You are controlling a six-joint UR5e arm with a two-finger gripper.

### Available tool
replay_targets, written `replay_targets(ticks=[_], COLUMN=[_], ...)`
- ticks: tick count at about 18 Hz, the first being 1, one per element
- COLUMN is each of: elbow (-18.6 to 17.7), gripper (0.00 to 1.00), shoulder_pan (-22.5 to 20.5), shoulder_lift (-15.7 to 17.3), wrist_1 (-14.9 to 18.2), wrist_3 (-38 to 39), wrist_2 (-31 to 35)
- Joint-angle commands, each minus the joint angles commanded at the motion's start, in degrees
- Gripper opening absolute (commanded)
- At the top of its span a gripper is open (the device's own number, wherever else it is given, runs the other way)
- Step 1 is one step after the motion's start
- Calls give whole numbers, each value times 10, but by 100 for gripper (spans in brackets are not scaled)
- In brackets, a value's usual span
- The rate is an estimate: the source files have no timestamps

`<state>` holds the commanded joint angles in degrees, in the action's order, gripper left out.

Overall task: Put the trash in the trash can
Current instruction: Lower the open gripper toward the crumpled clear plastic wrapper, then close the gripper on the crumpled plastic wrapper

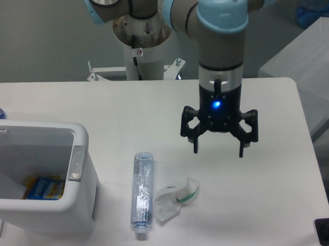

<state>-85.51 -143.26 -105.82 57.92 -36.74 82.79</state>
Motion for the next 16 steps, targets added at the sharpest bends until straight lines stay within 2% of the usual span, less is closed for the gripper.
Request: replay_targets(ticks=[1, 5, 7, 12, 16], elbow=[-8, -46, -54, -55, -68], gripper=[100, 100, 100, 100, 100], shoulder_pan=[3, 9, 9, 10, 11], shoulder_lift=[-3, -15, -28, -78, -102], wrist_1=[-3, -59, -62, -70, -96], wrist_3=[0, -43, -105, -204, -238], wrist_2=[0, -1, -1, 1, 0])
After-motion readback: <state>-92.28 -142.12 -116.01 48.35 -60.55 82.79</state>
